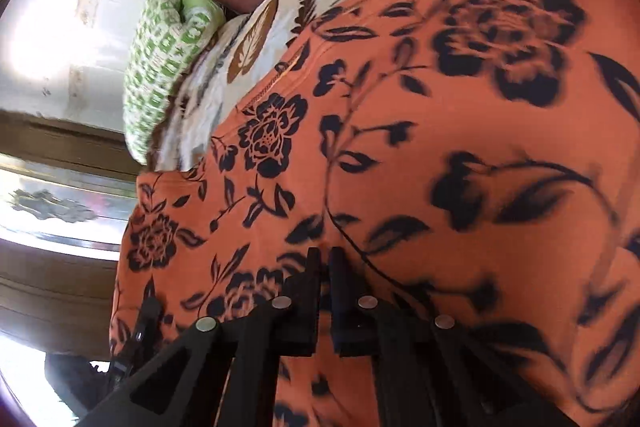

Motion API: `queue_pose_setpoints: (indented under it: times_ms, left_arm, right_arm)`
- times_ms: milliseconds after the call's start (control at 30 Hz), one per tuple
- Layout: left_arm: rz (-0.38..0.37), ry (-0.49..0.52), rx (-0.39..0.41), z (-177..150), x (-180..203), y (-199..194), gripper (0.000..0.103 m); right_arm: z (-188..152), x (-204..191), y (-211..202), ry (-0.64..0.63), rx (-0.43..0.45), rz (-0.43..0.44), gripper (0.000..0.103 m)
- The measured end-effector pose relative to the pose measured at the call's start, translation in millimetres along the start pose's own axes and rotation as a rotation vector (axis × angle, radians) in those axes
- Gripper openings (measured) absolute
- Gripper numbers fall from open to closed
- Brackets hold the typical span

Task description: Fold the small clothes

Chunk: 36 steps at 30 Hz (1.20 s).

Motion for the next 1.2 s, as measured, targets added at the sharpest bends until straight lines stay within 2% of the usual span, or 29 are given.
queue_pose_setpoints:
  times_ms: [100,200,400,467,567,633,667,700,733,800,867,900,933,1000,1067,1167,1200]
  left_arm:
    - [-0.007,0.103,0.029,21.5,32.5,-12.1,0.021]
    - [-0.026,0.190,0.033,40.0,70.3,-16.3,0.021]
    - [-0.088,0.310,-0.030,54.6,182.1,11.4,0.021]
    - [-0.126,0.352,-0.073,40.1,231.4,32.6,0.021]
    - [-0.186,0.434,-0.180,-5.2,296.1,74.5,0.021]
    - [-0.168,0.481,-0.260,-37.9,313.3,95.4,0.023]
    - [-0.154,0.501,-0.271,-48.9,316.8,100.3,0.026]
    - [-0.159,0.517,-0.283,-51.0,319.7,100.5,0.036]
    - [-0.191,0.516,-0.259,-45.5,322.1,94.8,0.051]
    - [-0.252,0.519,-0.267,-41.7,325.1,84.8,0.064]
    - [-0.299,0.535,-0.303,-39.9,324.9,70.8,0.064]
    - [-0.323,0.538,-0.308,-38.1,321.7,61.0,0.064]
    - [-0.359,0.544,-0.295,-33.9,318.7,45.4,0.065]
    - [-0.375,0.551,-0.270,-28.8,311.9,24.5,0.070]
    - [-0.357,0.530,-0.239,-19.9,296.5,7.2,0.072]
    - [-0.258,0.469,-0.206,-0.8,251.1,-2.1,0.072]
    - [-0.217,0.446,-0.196,4.9,233.7,-2.4,0.072]
  right_arm:
    - [6.8,14.5,-31.6,0.012,-0.016,0.036,0.009]
    - [27.8,28.9,-79.4,-0.020,0.070,0.036,0.010]
    - [70.7,65.2,-187.4,0.026,0.256,0.137,0.010]
    - [82.4,78.7,-214.8,0.054,0.302,0.169,0.010]
    - [97.0,99.9,-241.1,0.092,0.326,0.207,0.010]
    - [102.3,115.9,-249.6,0.112,0.326,0.210,0.010]
    - [104.1,119.2,-249.4,0.120,0.317,0.212,0.011]
    - [105.4,125.4,-249.7,0.133,0.296,0.216,0.011]
    - [106.3,130.8,-248.7,0.151,0.274,0.226,0.011]
    - [109.1,135.7,-248.3,0.173,0.253,0.247,0.014]
    - [112.3,135.9,-247.2,0.182,0.243,0.261,0.031]
    - [109.8,134.6,-246.7,0.190,0.235,0.271,0.060]
    - [108.4,130.5,-244.9,0.201,0.222,0.292,0.078]
    - [104.1,118.0,-245.5,0.188,0.221,0.331,0.078]
    - [97.8,102.5,-250.4,0.114,0.245,0.311,0.078]
    - [83.2,74.0,-259.0,0.011,0.251,0.321,0.075]
    - [77.7,63.1,-259.9,-0.009,0.246,0.335,0.070]
Point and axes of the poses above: each gripper's, at about its wrist camera, not at the fingertips, and y roughly the way its jaws point, x to its right, z to its top, the point moved 10 cm from there along y, roughly the way its jaws point, and after that the axes turned 15 degrees about y, right-handed, at the moved point
